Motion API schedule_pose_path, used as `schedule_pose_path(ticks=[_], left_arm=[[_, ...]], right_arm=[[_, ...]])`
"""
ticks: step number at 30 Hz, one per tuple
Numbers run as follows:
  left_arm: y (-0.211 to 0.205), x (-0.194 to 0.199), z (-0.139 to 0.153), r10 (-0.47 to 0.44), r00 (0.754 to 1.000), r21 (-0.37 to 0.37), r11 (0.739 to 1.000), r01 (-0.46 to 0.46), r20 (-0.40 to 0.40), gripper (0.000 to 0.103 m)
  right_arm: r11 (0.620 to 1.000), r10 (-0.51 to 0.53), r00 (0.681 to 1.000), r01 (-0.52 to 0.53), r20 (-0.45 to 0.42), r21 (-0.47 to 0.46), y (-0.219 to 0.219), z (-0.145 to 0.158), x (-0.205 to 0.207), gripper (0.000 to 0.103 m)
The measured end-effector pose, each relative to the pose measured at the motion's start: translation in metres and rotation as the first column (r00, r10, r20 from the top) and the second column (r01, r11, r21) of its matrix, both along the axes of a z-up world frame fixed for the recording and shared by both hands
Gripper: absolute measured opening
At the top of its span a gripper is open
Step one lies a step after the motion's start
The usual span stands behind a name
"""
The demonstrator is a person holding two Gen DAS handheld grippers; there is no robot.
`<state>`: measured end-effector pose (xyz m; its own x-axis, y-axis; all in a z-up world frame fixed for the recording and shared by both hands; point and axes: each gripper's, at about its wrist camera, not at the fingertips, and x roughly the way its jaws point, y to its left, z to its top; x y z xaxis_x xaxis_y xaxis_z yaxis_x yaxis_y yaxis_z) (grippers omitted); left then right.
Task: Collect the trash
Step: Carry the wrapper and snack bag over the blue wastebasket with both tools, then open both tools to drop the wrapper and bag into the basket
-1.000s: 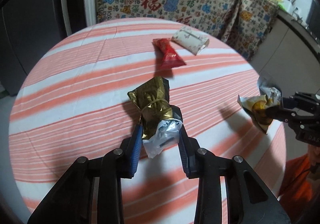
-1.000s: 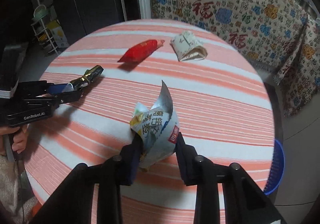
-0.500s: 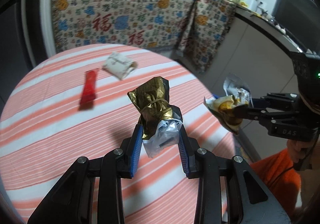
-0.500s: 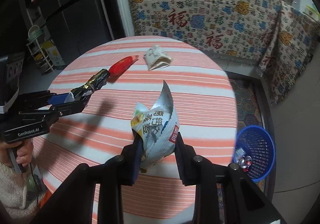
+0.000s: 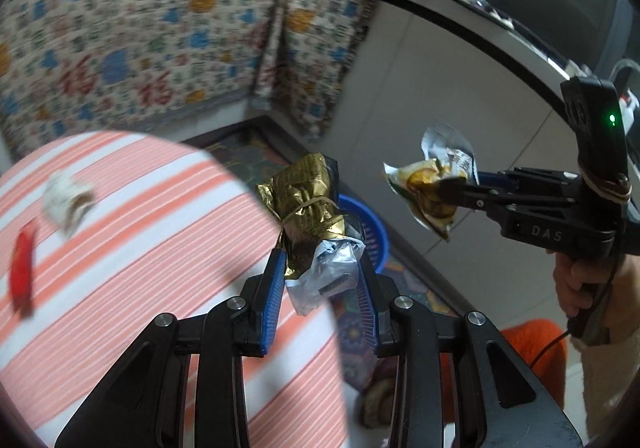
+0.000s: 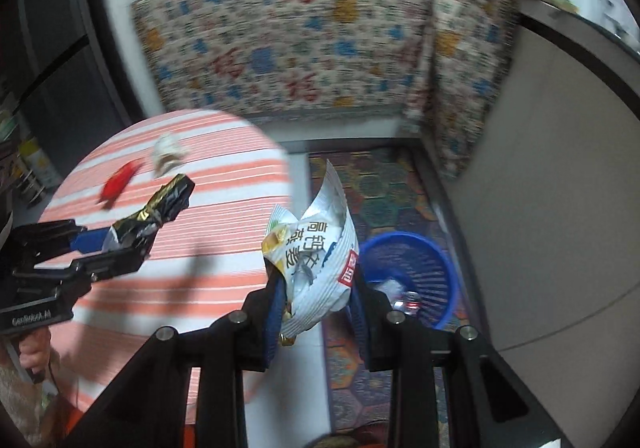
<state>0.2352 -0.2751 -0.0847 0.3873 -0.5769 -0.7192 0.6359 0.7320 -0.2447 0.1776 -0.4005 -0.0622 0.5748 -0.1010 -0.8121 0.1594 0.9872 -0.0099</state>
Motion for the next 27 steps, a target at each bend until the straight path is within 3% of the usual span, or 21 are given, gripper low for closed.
schedule_pose_path(ticks=[6,13,27], left_arm=[[-0.081,0.019,-0.019,-0.064,0.998,0.008,0.998,0.064,-0.015,0.034],[-0.15,0.047,-0.054,-0.095,0.994,0.035,0.995,0.096,-0.05,0.034],[-0.202,0.081,-0.11,-0.089,0.993,0.09,0.991,0.095,-0.077,0.035]], right_arm=[[0.994,-0.113,0.994,0.113,-0.017,0.014,-0.075,-0.014,0.006,0.031],[0.984,-0.17,0.984,0.172,-0.044,0.04,-0.14,-0.042,0.022,0.031],[0.959,-0.239,0.964,0.253,-0.118,0.128,-0.213,-0.106,0.056,0.032]])
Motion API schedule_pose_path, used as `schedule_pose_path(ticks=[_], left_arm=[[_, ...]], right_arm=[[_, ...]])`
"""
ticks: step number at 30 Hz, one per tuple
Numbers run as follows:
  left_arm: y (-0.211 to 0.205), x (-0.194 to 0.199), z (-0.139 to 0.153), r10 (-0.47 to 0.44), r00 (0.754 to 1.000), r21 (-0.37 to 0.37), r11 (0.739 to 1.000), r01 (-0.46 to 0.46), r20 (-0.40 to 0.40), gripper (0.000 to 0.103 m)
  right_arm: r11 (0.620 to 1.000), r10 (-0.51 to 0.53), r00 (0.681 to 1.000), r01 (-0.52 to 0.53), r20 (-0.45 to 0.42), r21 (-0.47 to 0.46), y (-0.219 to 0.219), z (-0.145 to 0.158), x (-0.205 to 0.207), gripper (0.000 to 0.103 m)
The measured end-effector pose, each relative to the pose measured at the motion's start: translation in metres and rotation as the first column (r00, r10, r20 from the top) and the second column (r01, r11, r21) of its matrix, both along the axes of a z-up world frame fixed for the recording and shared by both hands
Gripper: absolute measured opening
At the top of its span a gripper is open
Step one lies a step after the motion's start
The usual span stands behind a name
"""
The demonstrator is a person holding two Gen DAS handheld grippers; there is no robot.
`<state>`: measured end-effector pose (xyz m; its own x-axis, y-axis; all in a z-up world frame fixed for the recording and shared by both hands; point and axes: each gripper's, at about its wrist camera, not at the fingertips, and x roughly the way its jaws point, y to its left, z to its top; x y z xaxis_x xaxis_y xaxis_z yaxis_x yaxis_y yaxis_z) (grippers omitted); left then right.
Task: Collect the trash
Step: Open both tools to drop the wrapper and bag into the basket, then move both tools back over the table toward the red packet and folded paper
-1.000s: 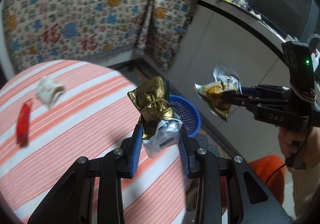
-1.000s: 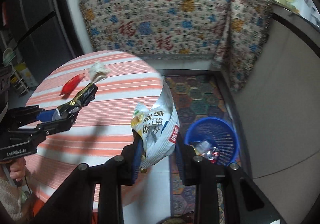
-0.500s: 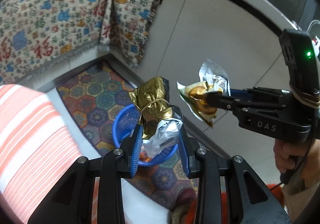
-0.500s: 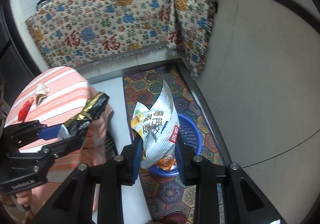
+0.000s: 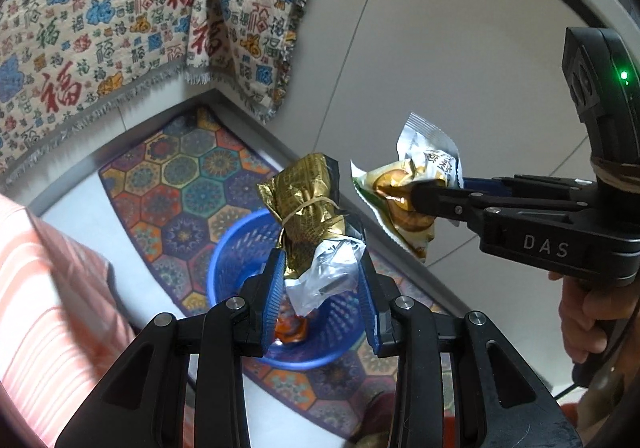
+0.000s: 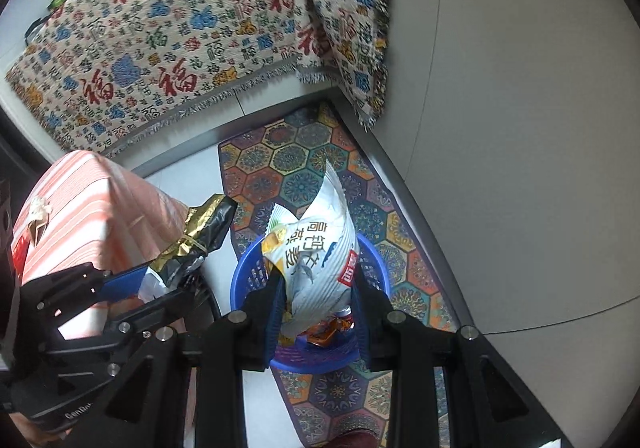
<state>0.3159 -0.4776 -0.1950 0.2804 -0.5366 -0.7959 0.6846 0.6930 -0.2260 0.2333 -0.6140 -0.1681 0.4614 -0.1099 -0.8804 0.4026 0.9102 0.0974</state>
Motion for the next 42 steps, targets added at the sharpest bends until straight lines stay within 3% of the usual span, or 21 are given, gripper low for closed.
schedule_pose_path(ticks=[3,5,6,7,8,11,16,19,22,27,31,35,37,40,42], left_arm=[[-0.008,0.007,-0.012,0.001,1.0,0.005,1.0,-0.001,-0.01,0.039],[-0.014,0.013,-0.022,0.007,1.0,0.011,1.0,-0.007,-0.017,0.055],[-0.015,0.015,-0.025,0.017,1.0,0.011,1.0,-0.017,-0.02,0.073],[-0.015,0.017,-0.029,0.036,0.999,0.002,0.999,-0.036,-0.018,0.081],[-0.014,0.018,-0.03,0.046,0.999,-0.006,0.999,-0.047,-0.016,0.082],[-0.01,0.025,-0.033,0.079,0.996,-0.011,0.997,-0.079,-0.052,0.082],[0.019,0.012,0.012,0.077,0.997,-0.07,0.994,-0.078,-0.016,0.082],[0.058,-0.007,0.052,0.074,0.997,-0.095,0.993,-0.07,0.038,0.083],[0.099,-0.022,0.073,0.085,0.995,-0.092,0.993,-0.08,0.058,0.089],[0.196,-0.056,0.067,0.18,0.982,-0.012,0.984,-0.179,0.057,0.092],[0.274,-0.071,0.037,0.286,0.957,0.097,0.952,-0.29,0.058,0.092],[0.348,-0.071,0.017,0.398,0.91,0.18,0.892,-0.414,0.116,0.092],[0.381,-0.066,0.012,0.448,0.881,0.196,0.86,-0.471,0.152,0.092],[0.417,-0.053,0.0,0.51,0.849,0.219,0.82,-0.529,0.141,0.095],[0.432,-0.049,-0.003,0.529,0.832,0.205,0.807,-0.554,0.164,0.096]], right_arm=[[0.999,-0.018,1.0,0.018,0.0,0.033,-0.01,-0.013,0.005,0.033],[0.998,-0.033,0.999,0.032,0.01,0.062,-0.016,-0.021,0.007,0.034],[0.995,-0.041,0.999,0.04,0.018,0.086,-0.021,-0.026,0.007,0.036],[0.994,-0.048,0.999,0.045,0.026,0.1,-0.024,-0.029,0.008,0.043],[0.993,-0.053,0.998,0.049,0.032,0.107,-0.027,-0.03,0.008,0.048],[0.991,-0.071,0.996,0.064,0.058,0.121,-0.032,-0.03,0.005,0.048],[0.997,-0.058,0.989,0.051,0.137,0.052,-0.019,0.007,-0.009,0.048],[1.0,-0.012,0.978,0.016,0.206,-0.015,0.007,0.046,-0.021,0.051],[0.997,0.032,0.967,-0.012,0.251,-0.079,0.042,0.079,-0.03,0.058],[0.985,0.133,0.954,-0.097,0.27,-0.145,0.127,0.101,-0.04,0.06],[0.97,0.231,0.946,-0.204,0.229,-0.135,0.209,0.078,-0.038,0.061],[0.942,0.334,0.93,-0.328,0.155,-0.067,0.293,0.034,-0.027,0.061],[0.926,0.377,0.918,-0.374,0.121,-0.046,0.333,0.016,-0.016,0.061],[0.898,0.438,0.895,-0.432,0.084,-0.078,0.378,-0.005,0.001,0.061],[0.888,0.456,0.889,-0.451,0.047,-0.091,0.396,-0.017,0.012,0.061]])
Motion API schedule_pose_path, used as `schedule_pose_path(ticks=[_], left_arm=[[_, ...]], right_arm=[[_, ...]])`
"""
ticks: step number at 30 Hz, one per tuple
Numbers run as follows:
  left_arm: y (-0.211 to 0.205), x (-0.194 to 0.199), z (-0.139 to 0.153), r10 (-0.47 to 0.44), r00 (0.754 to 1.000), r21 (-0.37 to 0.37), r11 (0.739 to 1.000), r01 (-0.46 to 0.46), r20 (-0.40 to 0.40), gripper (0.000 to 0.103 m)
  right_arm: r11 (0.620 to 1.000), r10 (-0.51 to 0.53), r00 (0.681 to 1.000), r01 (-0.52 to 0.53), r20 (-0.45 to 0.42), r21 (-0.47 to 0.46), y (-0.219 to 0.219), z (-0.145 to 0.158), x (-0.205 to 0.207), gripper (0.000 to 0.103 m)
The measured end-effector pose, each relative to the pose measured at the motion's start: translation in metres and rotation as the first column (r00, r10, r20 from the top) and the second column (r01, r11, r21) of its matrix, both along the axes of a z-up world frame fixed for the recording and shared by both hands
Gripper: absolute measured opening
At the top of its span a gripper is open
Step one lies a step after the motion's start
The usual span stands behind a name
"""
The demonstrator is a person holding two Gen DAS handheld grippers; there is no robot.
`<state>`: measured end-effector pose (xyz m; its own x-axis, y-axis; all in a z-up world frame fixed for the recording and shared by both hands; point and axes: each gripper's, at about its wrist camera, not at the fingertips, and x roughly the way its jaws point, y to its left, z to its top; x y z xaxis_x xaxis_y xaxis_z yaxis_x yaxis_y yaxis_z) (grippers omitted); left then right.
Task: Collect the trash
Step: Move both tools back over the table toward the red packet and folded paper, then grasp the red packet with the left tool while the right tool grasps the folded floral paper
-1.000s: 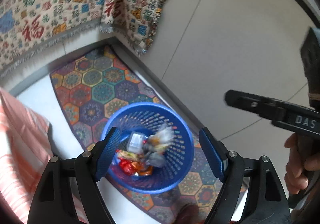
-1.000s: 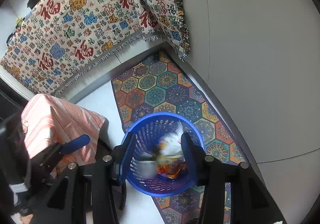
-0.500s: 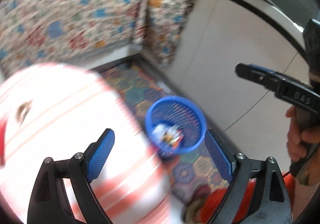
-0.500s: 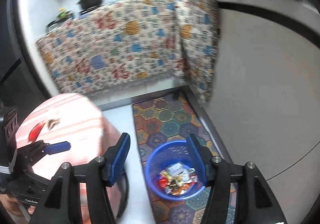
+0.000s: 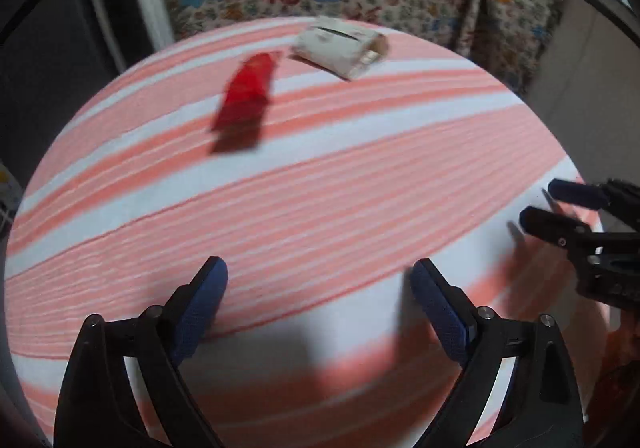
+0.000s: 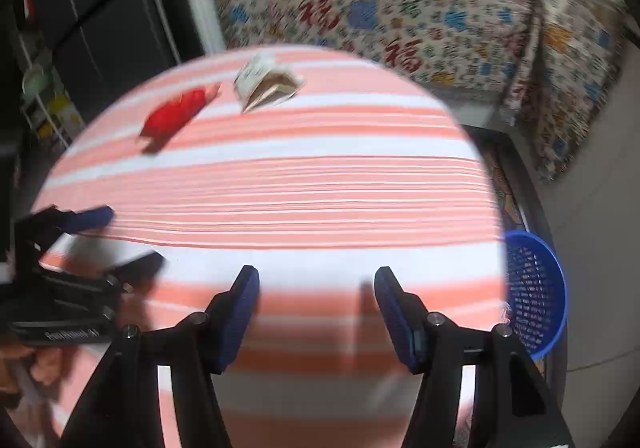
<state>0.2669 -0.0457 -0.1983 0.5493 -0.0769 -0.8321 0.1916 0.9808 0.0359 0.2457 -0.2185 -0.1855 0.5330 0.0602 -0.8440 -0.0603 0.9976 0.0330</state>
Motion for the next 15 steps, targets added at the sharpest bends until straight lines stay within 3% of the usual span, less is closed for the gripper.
schedule_pose_path(ticks=[2,11,15], left_arm=[[0.01,0.007,-0.003,0.007,1.0,-0.002,1.0,-0.007,0.007,0.103],[0.023,0.028,-0.006,0.009,0.999,-0.018,1.0,-0.009,0.031,0.103],[0.024,0.031,-0.005,0.006,0.999,-0.02,1.0,-0.005,0.032,0.103]], right_arm=[[1.0,-0.006,1.0,0.005,-0.021,-0.015,0.01,-0.01,0.014,0.064],[0.998,-0.043,0.996,0.046,0.075,-0.043,0.021,-0.016,0.058,0.086],[0.997,-0.051,0.997,0.054,0.065,-0.046,0.022,-0.016,0.069,0.088]])
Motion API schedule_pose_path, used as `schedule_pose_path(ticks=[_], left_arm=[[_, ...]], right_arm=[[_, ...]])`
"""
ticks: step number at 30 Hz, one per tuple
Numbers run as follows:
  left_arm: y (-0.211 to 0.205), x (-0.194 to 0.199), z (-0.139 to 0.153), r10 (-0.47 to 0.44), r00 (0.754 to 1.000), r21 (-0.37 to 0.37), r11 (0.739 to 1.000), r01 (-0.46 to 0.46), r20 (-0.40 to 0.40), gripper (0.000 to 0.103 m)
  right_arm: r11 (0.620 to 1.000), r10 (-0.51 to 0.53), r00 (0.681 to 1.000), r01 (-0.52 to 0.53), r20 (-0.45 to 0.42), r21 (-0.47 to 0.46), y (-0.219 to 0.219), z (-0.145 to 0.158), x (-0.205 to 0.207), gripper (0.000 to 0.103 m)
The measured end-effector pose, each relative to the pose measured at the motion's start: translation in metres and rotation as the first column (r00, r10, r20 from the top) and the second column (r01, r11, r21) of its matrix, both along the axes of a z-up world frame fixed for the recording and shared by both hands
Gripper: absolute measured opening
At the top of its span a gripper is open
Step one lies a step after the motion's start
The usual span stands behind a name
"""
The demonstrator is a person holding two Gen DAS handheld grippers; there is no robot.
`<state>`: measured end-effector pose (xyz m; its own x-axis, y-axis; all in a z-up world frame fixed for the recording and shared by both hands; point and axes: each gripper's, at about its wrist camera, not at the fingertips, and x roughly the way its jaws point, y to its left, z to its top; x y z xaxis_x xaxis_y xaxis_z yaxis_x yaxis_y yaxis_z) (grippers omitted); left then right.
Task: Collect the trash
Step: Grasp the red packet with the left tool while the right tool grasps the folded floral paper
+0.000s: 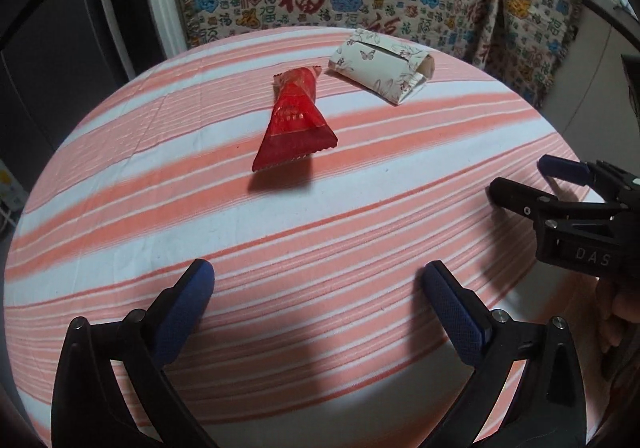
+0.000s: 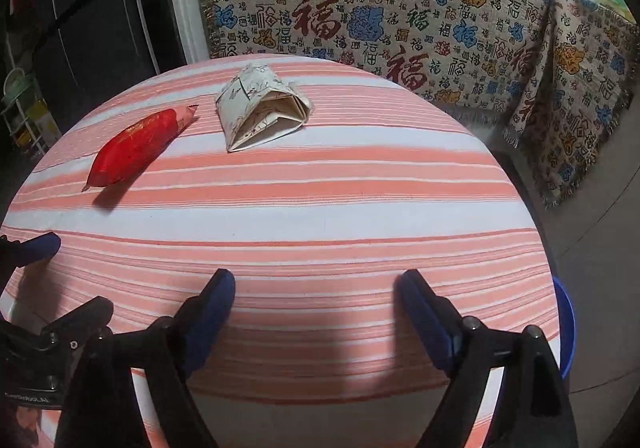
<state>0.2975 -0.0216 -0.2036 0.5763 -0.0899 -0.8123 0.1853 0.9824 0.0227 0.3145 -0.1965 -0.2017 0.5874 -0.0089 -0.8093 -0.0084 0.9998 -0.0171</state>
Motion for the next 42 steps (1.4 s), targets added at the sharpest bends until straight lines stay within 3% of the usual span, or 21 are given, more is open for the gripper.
schedule_pose_path(ticks=[4,8,11,12,13,14,15,16,21,26,27,29,31,35,42], left_arm=[[0.005,0.002,0.01,-0.022,1.0,-0.046,0.999,0.023,0.013,0.098],[0.014,0.026,0.041,-0.025,0.999,-0.132,0.991,0.03,0.041,0.098],[0.015,0.064,0.04,-0.026,1.0,-0.146,0.989,0.024,-0.015,0.098],[0.014,0.077,0.034,-0.018,0.999,-0.138,0.99,0.012,-0.044,0.09],[0.014,0.088,0.027,-0.014,0.997,-0.142,0.99,0.004,-0.071,0.072],[0.014,0.093,0.023,-0.017,0.996,-0.152,0.988,0.003,-0.088,0.063],[0.015,0.098,0.019,-0.026,0.994,-0.167,0.986,0.008,-0.105,0.041],[0.014,0.098,0.017,-0.031,0.994,-0.174,0.985,0.012,-0.108,0.033],[0.037,0.054,0.031,0.034,0.999,-0.192,0.981,-0.039,-0.027,0.032],[0.067,-0.003,0.03,0.11,0.994,-0.155,0.982,-0.11,-0.007,0.034],[0.068,-0.008,0.027,0.118,0.993,-0.145,0.982,-0.119,-0.013,0.038],[0.069,-0.012,0.014,0.126,0.991,-0.113,0.985,-0.13,-0.034,0.058],[0.066,-0.014,0.011,0.118,0.993,-0.078,0.99,-0.117,0.002,0.071],[0.059,-0.012,0.004,0.106,0.994,-0.001,0.994,-0.106,0.031,0.085],[0.064,-0.013,0.004,0.127,0.992,-0.002,0.992,-0.126,0.03,0.091]], right_arm=[[1.0,0.0,1.0,0.0,0.0,0.001,0.001,-0.002,0.0,0.088],[1.0,0.0,1.0,0.0,0.0,0.001,0.0,-0.001,0.0,0.088],[1.0,0.0,1.0,0.0,0.0,0.001,0.0,-0.002,-0.001,0.088],[1.0,0.0,1.0,0.0,0.0,0.001,0.001,-0.002,-0.001,0.088],[1.0,0.0,1.0,0.0,0.0,0.002,0.001,-0.002,0.0,0.088],[1.0,0.0,1.0,0.0,0.0,0.002,0.001,-0.002,0.0,0.088],[1.0,0.0,1.0,0.0,0.0,0.002,0.001,-0.002,-0.001,0.088],[1.0,0.0,1.0,0.0,0.0,0.002,0.001,-0.002,-0.001,0.088],[1.0,0.0,1.0,0.0,0.0,0.004,0.002,-0.002,-0.001,0.088],[1.0,0.0,1.0,0.0,-0.002,0.004,0.003,-0.003,0.0,0.088],[1.0,0.001,1.0,-0.001,-0.004,0.003,0.004,-0.003,0.0,0.088],[0.999,0.033,0.999,-0.033,-0.01,0.004,0.006,-0.002,0.009,0.089],[0.995,0.095,0.995,-0.095,-0.015,0.002,0.012,-0.002,0.026,0.089],[0.989,0.146,0.989,-0.146,-0.018,0.005,0.023,-0.004,0.07,0.089],[0.985,0.172,0.985,-0.172,-0.011,0.002,0.044,-0.007,0.124,0.092]])
